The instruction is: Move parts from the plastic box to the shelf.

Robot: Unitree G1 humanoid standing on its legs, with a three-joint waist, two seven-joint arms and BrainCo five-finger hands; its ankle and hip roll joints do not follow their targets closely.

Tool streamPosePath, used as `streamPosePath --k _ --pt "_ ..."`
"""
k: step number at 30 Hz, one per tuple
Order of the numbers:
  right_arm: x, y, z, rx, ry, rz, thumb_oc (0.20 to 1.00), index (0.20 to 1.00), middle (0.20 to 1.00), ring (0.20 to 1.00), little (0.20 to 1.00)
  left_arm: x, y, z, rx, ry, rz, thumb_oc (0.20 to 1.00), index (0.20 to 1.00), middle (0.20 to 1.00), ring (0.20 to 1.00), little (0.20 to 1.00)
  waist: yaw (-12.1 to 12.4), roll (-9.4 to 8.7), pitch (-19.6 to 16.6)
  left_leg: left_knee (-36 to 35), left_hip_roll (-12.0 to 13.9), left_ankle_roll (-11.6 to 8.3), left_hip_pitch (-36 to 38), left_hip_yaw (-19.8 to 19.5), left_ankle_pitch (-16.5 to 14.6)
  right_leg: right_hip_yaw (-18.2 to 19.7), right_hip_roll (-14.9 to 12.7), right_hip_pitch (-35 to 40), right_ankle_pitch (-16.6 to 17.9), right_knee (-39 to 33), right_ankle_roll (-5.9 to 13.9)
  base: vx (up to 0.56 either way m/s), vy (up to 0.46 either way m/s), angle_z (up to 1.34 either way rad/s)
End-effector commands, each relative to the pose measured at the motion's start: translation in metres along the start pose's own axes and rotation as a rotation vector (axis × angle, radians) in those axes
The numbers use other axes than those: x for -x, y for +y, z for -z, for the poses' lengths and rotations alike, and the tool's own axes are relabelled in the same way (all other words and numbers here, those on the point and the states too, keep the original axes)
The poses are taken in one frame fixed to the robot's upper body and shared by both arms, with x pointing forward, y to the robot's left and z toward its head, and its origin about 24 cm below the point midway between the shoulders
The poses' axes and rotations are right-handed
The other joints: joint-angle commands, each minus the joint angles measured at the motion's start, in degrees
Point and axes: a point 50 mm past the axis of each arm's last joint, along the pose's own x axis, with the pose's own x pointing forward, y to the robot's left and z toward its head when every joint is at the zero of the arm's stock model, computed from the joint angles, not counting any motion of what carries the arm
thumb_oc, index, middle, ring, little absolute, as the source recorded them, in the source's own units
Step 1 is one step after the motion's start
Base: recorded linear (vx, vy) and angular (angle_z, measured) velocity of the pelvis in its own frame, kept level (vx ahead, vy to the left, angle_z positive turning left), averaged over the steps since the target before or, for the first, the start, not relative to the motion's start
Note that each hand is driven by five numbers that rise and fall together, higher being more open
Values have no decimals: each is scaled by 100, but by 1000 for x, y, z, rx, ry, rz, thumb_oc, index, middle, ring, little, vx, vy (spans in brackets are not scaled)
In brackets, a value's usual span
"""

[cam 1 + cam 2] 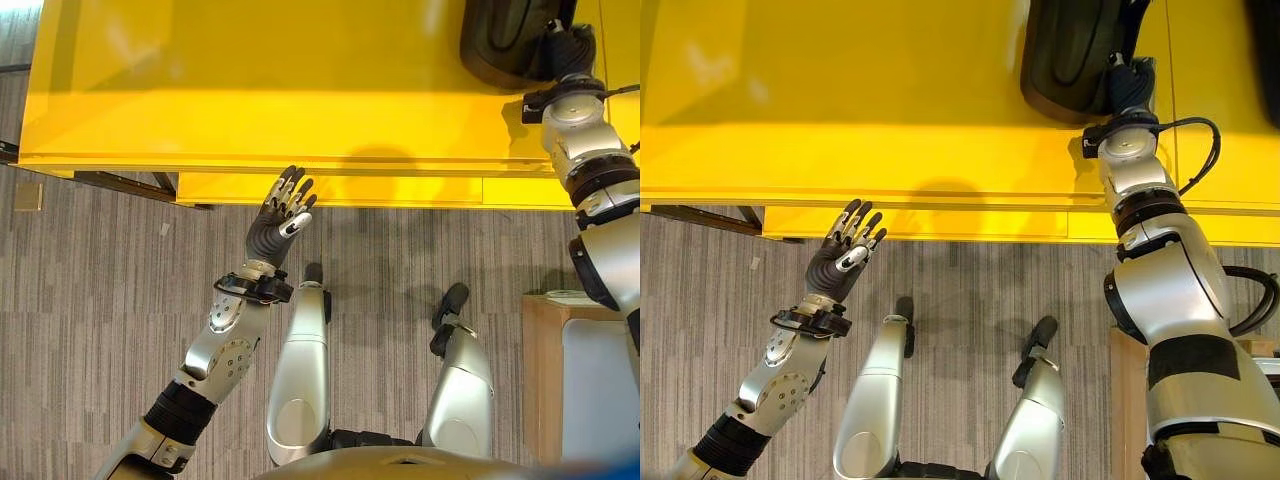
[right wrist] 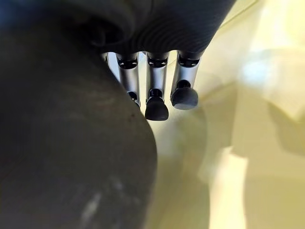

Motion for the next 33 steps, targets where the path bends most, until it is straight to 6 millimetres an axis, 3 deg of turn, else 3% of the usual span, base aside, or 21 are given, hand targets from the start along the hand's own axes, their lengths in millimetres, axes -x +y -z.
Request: streamPosePath --k 1,10,16,25,29,33 --pt "-9 -25 -26 14 -88 68 200 200 200 200 200 1 -12 -8 17 -67 56 1000 1000 1000 1000 1000 72 81 -120 -952 -73 92 99 80 583 242 -29 -183 -1532 1729 -26 0 0 0" --pt "-11 -38 -21 184 -98 90 200 200 200 200 200 1 -12 -8 7 -72 60 1000 1000 1000 1000 1000 78 98 -69 -978 -77 77 106 51 627 208 -42 -175 -1532 1760 -7 0 0 0" --pt "-12 -44 -19 209 -91 108 200 200 200 200 200 0 -14 -8 8 -80 64 1000 1000 1000 1000 1000 76 103 -64 -961 -63 65 101 35 631 196 -38 -165 -1563 1797 -11 0 0 0" --pt "-13 -43 -29 191 -113 117 200 200 200 200 200 -2 -15 -10 14 -95 55 1000 1000 1000 1000 1000 96 102 -46 -947 -63 59 63 -1 646 181 -26 -185 -1591 1855 -9 0 0 0" --pt "-13 -42 -39 58 -111 135 200 200 200 200 200 -4 -17 -11 26 -103 61 1000 1000 1000 1000 1000 132 126 -71 -984 -70 63 47 -16 665 168 -27 -191 -1595 1866 -6 14 -10 3" --pt "-14 -39 -48 46 -129 132 200 200 200 200 200 -4 -19 -12 25 -101 74 1000 1000 1000 1000 1000 178 140 -80 -963 -104 78 23 -38 652 137 -43 -178 -1601 1871 7 5 -4 1"
